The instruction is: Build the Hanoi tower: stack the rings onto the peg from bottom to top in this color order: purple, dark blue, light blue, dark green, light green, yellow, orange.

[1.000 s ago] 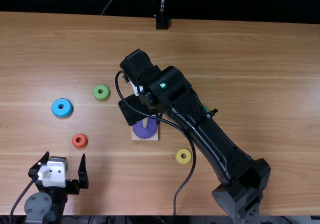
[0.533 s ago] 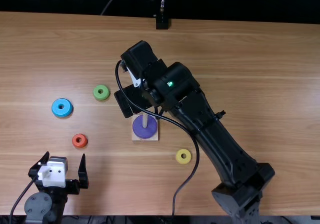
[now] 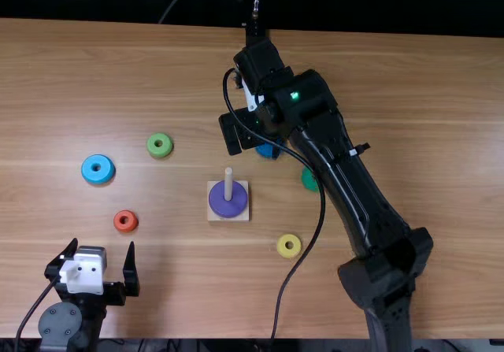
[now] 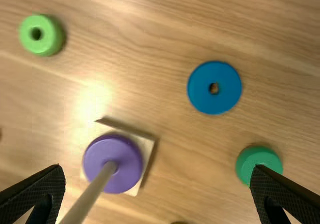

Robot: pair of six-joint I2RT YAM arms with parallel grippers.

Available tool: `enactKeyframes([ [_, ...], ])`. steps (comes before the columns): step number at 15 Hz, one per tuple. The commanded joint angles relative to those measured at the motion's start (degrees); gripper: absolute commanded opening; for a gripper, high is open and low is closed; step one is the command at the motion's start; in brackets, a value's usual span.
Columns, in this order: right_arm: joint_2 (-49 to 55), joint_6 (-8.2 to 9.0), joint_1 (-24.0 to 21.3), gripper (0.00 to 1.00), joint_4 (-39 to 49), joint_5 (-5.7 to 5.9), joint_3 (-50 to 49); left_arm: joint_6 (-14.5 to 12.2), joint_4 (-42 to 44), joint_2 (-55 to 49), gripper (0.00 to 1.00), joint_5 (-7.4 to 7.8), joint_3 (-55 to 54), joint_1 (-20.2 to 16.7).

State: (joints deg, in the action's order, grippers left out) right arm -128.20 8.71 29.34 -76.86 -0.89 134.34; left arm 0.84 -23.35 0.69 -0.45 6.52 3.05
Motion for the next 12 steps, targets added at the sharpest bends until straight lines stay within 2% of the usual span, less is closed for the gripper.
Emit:
enactKeyframes([
  [1, -3.28, 0.15, -1.04, 1.00, 0.12, 0.25, 1.36, -0.10, -2.59, -0.69, 1.00, -0.29, -6.52, 0.47],
  [6, -10.05, 0.25, -4.38, 1.00, 1.18, 0.25, 4.52, -0.10, -2.59, -0.69, 1.00, -0.29, -6.52, 0.47],
  [12, -10.67, -0.38, -5.17, 1.00, 2.34, -0.17, -2.24, -0.10, -2.59, -0.69, 1.00, -0.29, -6.52, 0.55],
])
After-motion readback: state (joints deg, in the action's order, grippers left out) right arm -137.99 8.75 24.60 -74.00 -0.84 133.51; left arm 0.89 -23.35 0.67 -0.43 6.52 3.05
